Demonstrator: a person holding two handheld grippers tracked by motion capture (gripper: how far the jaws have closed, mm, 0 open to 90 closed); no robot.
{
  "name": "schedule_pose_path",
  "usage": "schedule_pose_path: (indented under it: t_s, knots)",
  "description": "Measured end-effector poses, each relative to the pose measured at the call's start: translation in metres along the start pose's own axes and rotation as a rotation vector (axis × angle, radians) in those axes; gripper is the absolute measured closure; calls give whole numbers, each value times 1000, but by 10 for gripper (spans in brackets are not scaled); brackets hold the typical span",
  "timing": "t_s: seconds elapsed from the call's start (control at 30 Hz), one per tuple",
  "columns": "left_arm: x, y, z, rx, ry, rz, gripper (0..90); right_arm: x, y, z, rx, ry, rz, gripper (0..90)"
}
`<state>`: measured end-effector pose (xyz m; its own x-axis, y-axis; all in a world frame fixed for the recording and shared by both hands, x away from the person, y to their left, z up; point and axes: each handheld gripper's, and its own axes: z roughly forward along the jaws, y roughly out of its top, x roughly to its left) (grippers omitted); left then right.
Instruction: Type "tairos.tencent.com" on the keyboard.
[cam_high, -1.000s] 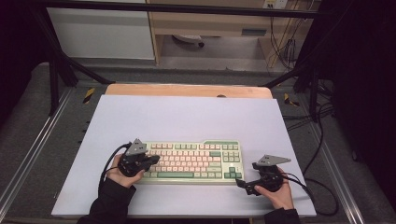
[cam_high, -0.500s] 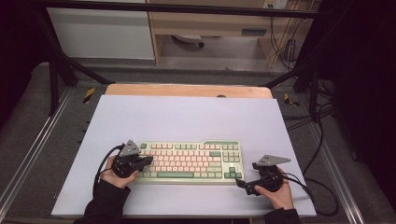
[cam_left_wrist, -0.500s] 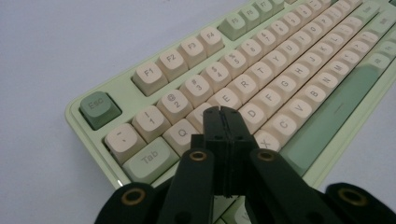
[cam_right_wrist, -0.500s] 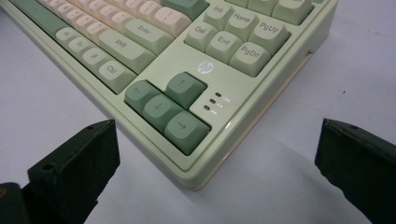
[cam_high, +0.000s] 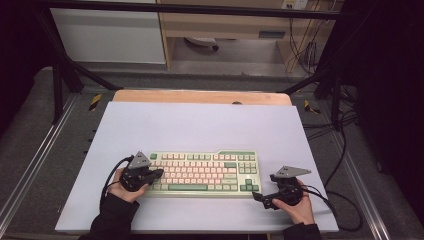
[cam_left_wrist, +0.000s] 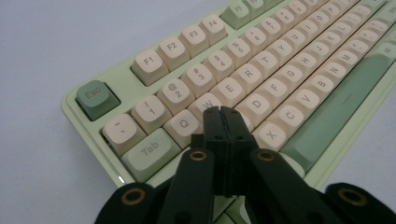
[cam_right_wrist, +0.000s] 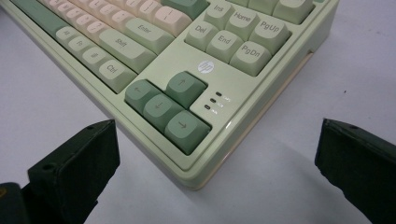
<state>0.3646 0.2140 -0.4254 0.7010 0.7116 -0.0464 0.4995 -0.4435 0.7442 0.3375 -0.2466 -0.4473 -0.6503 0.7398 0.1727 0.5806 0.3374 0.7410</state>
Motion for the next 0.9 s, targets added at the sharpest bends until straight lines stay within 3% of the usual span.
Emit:
schedule_pose_path:
  t_s: [0.33,0.53,0.9]
  knots:
    - [0,-1,2,3,-3,5,897,0,0,-1,-2,3,-1,4]
    - [-1,2,-4,-23,-10,4,897,2,2,-2,-8,6,2,4]
    - [2,2,-6,-25,-18,-6,897,12,11,-3,-15,19,-23,3]
